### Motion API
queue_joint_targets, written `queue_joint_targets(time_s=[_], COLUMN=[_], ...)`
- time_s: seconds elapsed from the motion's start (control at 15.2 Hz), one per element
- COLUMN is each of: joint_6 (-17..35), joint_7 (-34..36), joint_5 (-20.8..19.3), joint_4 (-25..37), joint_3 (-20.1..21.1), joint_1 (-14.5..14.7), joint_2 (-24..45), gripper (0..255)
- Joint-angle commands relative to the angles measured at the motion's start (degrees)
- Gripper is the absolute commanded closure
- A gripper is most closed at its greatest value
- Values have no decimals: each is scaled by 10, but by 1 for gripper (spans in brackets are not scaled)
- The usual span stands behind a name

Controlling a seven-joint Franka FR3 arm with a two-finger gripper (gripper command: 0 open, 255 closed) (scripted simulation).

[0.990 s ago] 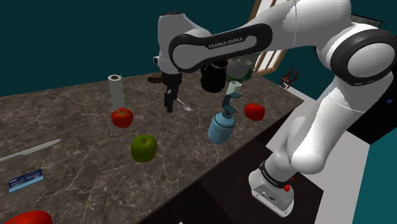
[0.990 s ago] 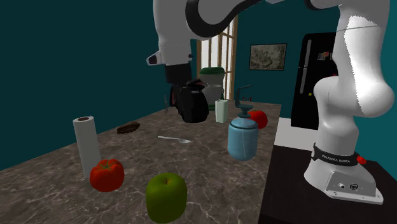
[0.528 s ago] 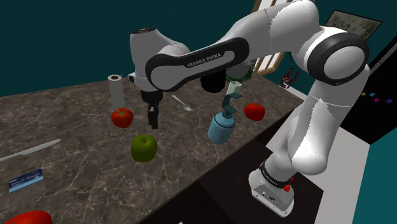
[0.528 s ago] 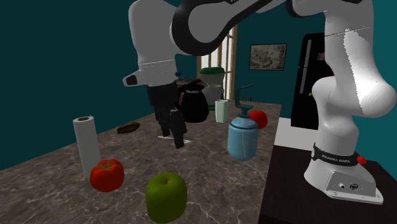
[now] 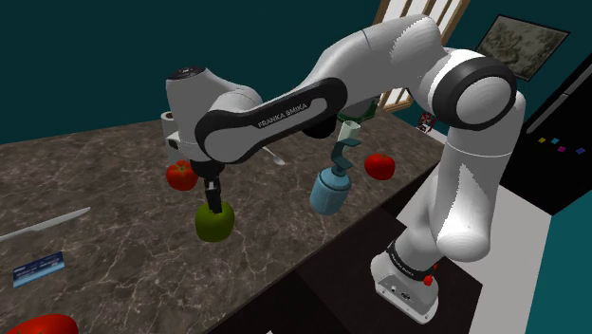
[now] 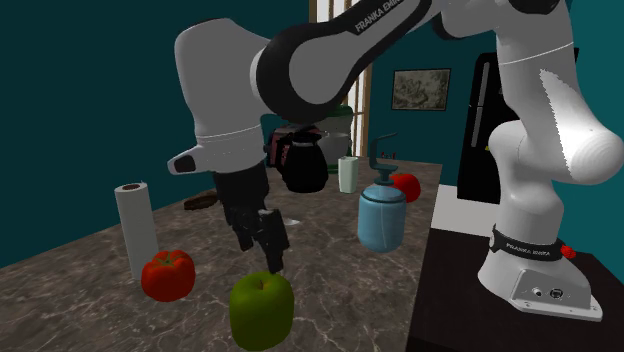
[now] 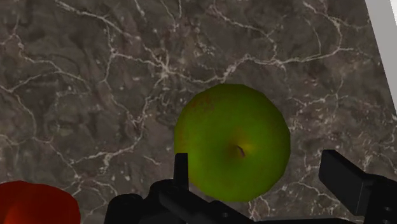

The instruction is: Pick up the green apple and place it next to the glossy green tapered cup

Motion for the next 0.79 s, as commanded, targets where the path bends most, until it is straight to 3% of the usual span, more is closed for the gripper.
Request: queue_joint_targets(time_s=[0.0,0.66,0.73], joint_6=[15,33,33], joint_7=[2,3,3], joint_5=[-2,-5,-5], joint_4=[-10,-22,-22], joint_3=[0,-2,-2], joint_1=[1,1,1], joint_2=[5,11,11], gripper=[0,0,255])
